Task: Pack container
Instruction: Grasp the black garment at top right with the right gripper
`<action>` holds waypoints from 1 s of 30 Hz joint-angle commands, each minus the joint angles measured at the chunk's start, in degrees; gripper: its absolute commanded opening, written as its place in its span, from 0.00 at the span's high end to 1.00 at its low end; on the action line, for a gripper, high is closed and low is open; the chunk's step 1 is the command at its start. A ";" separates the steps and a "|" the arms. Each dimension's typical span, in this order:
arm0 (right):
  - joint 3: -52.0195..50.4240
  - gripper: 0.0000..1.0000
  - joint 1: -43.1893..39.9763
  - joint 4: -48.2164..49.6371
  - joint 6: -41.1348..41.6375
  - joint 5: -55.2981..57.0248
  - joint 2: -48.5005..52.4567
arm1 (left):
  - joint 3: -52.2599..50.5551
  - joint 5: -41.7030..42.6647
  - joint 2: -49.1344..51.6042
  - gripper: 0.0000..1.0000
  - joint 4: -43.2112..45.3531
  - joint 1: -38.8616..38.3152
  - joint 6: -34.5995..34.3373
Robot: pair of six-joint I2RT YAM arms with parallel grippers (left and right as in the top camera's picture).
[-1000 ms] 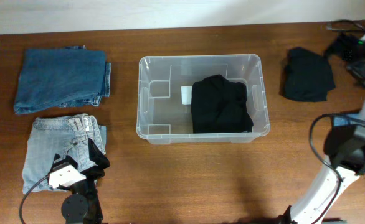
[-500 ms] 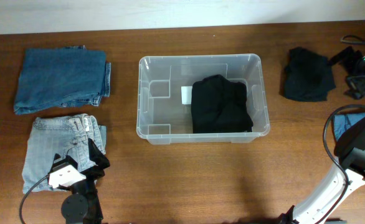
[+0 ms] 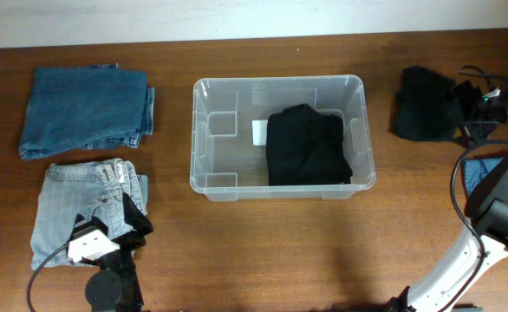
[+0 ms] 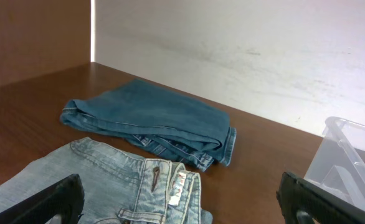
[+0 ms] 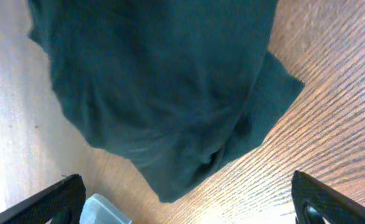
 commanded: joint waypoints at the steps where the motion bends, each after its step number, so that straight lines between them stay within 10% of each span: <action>1: -3.48 0.01 0.66 1.77 1.68 -0.17 0.20 | -0.07 -0.61 -0.33 0.01 -0.28 0.28 -0.11; 30: -10.64 0.01 2.29 17.68 2.34 -0.72 5.73 | -0.07 -0.61 -0.33 0.01 -0.28 0.28 -0.11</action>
